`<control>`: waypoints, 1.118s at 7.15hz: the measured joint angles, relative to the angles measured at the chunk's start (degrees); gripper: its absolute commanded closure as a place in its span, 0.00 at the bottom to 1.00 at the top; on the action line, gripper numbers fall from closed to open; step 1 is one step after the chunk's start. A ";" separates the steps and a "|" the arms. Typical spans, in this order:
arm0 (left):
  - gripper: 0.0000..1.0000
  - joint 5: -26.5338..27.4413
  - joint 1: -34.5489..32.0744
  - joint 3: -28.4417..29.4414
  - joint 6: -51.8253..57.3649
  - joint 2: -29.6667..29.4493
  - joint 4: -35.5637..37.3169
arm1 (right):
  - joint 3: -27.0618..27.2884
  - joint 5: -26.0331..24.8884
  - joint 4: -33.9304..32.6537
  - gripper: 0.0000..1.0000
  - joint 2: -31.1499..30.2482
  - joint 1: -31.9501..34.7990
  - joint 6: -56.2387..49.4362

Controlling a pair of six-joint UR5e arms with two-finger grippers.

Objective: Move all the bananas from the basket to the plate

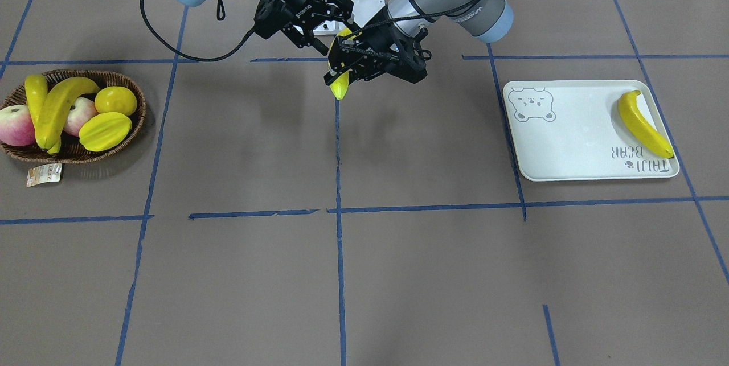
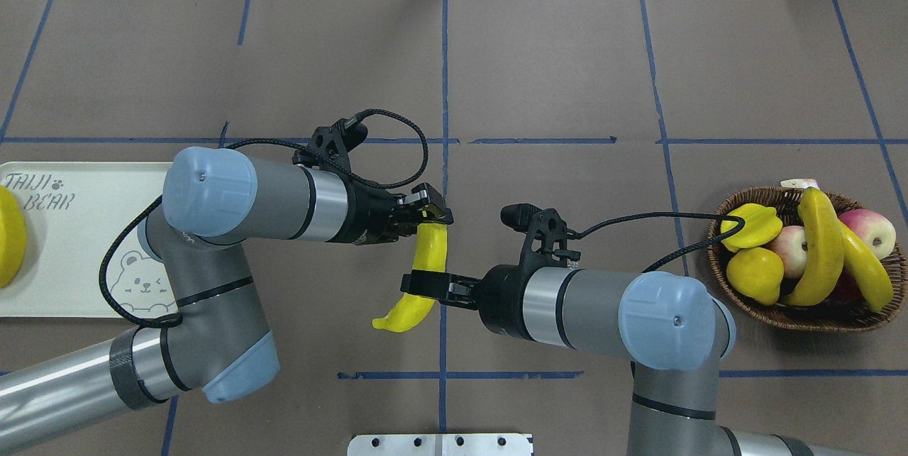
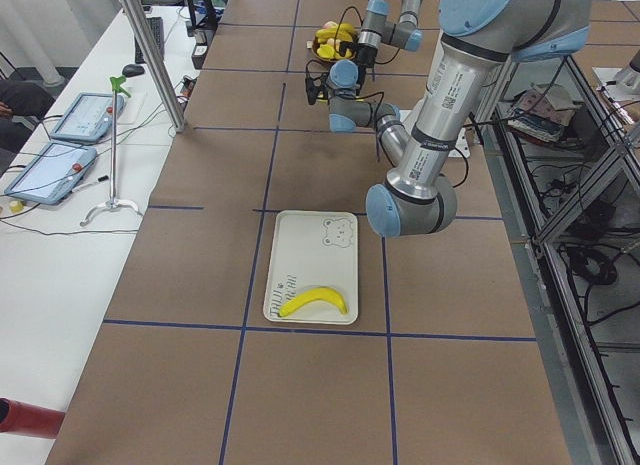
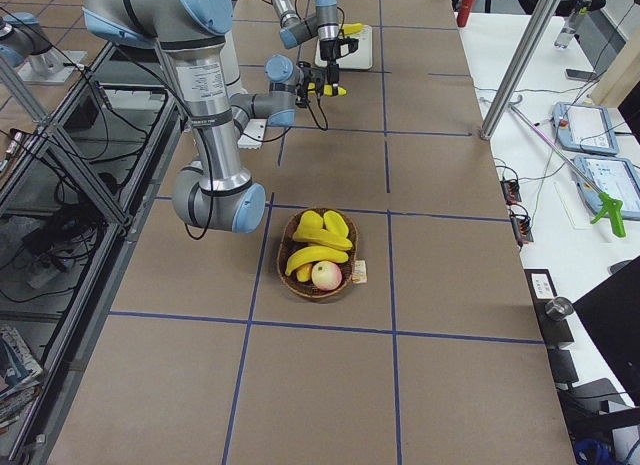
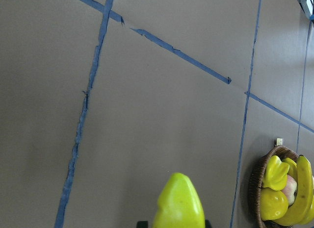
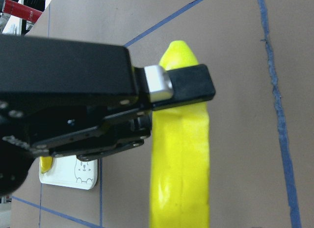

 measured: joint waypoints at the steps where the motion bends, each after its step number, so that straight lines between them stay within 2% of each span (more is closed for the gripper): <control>1: 1.00 0.03 -1.00 -0.16 0.15 0.66 2.16 | 0.70 0.56 -1.02 0.00 -0.48 0.24 -0.05; 2: 1.00 0.05 -2.02 -0.47 0.44 0.97 6.05 | 2.50 1.79 -4.71 0.00 -0.97 0.66 -0.12; 5: 1.00 0.06 -4.98 -2.68 2.21 2.21 19.87 | 9.37 4.93 -21.73 0.00 -1.43 2.78 -0.80; 8: 0.99 0.01 -7.44 -12.74 3.29 4.00 48.23 | 13.02 11.28 -38.64 0.00 -1.45 8.18 -8.92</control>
